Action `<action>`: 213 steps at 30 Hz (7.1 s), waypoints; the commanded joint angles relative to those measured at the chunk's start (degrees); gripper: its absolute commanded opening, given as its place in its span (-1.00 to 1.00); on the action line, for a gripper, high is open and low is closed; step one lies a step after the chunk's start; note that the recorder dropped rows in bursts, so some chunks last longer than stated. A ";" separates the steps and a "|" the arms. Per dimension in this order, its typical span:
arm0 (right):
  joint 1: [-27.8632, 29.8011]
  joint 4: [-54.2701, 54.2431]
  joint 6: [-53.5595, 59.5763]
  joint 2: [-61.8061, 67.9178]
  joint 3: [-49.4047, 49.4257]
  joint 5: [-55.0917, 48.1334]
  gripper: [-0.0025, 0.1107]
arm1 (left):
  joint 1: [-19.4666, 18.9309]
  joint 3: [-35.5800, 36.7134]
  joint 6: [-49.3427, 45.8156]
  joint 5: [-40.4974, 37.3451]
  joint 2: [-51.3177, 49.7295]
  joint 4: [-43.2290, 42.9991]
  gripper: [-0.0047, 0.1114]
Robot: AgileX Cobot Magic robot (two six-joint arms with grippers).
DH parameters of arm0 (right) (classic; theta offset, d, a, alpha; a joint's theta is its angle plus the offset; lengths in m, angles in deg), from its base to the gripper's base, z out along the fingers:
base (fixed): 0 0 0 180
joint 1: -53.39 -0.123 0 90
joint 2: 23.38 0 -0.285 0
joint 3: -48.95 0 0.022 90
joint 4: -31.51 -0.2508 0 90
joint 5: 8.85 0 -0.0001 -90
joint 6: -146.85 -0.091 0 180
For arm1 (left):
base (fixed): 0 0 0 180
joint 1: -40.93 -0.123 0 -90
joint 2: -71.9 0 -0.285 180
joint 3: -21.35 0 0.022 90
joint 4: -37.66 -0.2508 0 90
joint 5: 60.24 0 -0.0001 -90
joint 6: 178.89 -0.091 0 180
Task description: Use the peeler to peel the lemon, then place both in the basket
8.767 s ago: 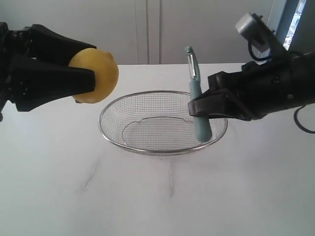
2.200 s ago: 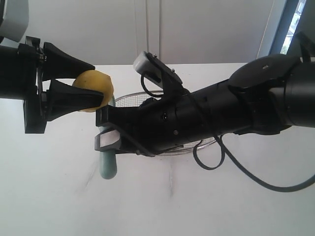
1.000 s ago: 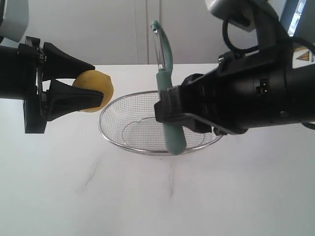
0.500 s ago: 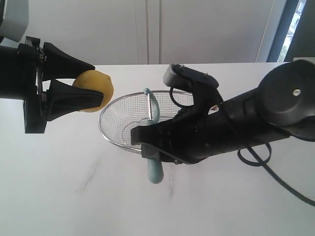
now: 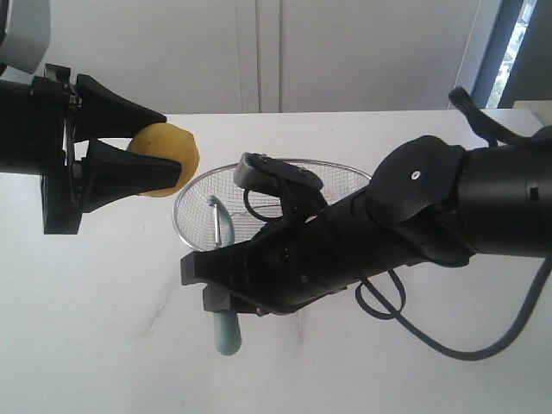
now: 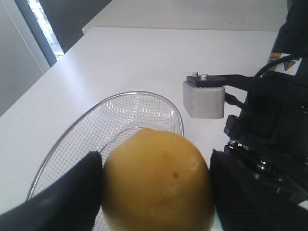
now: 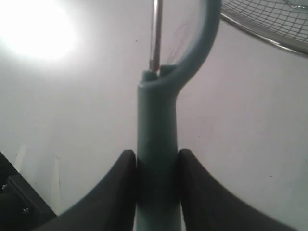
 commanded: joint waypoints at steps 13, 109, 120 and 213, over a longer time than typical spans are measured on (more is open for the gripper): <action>-0.15 -3.78 1.11 -0.18 -0.25 -0.52 -0.96 | 0.31 0.24 0.29 -0.82 0.69 1.72 -0.92; 2.65 8.62 -3.85 -22.69 -2.42 -3.26 -0.96 | 0.31 0.24 0.29 0.57 2.06 -1.24 -0.92; 2.65 28.85 -21.64 -22.92 5.62 1.69 -0.96 | 0.31 0.24 0.29 0.35 2.06 -1.24 -0.92; 7.74 28.55 -24.71 -11.66 2.74 4.11 -0.96 | 0.31 0.24 0.41 0.16 2.06 -0.88 -0.92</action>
